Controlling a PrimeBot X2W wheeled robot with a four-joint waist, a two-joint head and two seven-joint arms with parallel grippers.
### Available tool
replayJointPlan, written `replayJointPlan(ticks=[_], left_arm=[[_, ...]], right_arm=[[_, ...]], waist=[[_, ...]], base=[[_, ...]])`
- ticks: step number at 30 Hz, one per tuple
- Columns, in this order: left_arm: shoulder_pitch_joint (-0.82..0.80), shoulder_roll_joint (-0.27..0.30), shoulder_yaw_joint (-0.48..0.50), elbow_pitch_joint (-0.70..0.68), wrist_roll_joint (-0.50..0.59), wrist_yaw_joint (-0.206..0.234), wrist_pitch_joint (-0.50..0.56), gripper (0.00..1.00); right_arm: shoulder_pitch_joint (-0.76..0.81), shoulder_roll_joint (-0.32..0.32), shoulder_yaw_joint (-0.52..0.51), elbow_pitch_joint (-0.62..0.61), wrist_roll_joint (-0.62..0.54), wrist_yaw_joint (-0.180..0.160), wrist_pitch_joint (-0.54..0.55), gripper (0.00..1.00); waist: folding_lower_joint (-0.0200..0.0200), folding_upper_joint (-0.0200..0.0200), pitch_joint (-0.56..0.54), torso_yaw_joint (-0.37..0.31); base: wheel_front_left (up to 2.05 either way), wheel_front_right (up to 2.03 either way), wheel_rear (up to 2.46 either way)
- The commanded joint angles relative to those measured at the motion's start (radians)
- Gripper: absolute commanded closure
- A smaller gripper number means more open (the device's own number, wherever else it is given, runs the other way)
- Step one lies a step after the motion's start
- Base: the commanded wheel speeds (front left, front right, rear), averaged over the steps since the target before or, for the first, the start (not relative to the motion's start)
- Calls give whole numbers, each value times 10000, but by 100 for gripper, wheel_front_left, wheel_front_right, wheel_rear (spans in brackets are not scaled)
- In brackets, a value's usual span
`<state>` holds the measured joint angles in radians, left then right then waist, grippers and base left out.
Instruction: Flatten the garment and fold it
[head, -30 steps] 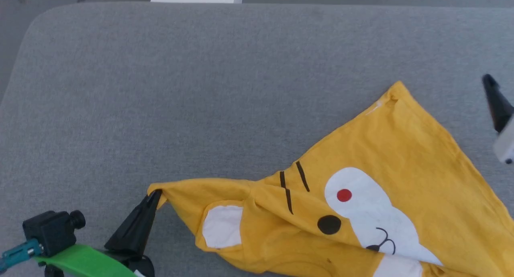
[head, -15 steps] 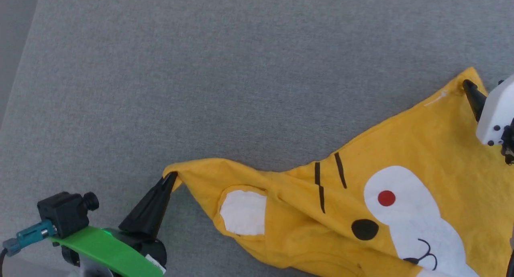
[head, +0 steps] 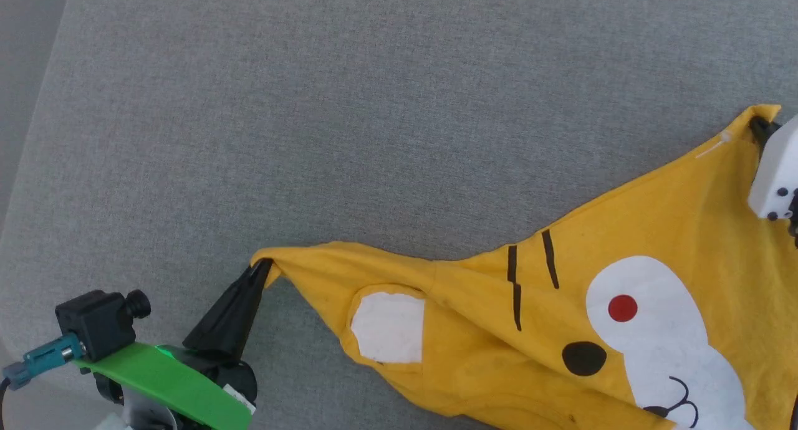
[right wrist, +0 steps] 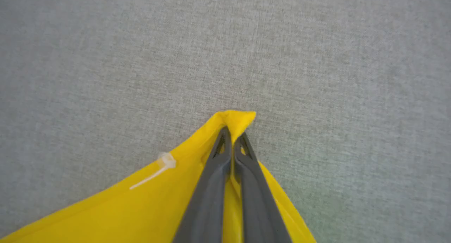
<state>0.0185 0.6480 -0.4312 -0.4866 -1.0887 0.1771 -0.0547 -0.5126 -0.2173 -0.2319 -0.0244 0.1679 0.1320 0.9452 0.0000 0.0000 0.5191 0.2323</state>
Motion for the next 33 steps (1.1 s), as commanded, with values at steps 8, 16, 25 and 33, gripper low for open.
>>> replayJointPlan(ticks=[8, 16, 25, 33], left_arm=[[-953, -230, 510, 708, 574, 601, -479, 100], [-3342, -482, 658, 2018, 1424, 1101, -378, 100], [-6016, -81, 908, 2578, 2360, 1113, -162, 100], [-7716, 300, 857, 2456, 2477, 1064, 912, 100]], right_arm=[[185, 356, -36, -101, 213, -13, -1664, 100], [-66, 727, 80, -499, 683, -13, -3407, 100], [-955, 955, 752, -995, 1223, -13, -4849, 100], [-1644, 733, 1539, -1387, 1772, -13, -4557, 100]], waist=[[0, 0, -1227, -531], [0, 0, -2739, -1128], [0, 0, -3872, -1831], [0, 0, -4697, -2189]], base=[[0, 0, 0], [0, 0, 0], [0, 0, 0], [0, 0, 0]])
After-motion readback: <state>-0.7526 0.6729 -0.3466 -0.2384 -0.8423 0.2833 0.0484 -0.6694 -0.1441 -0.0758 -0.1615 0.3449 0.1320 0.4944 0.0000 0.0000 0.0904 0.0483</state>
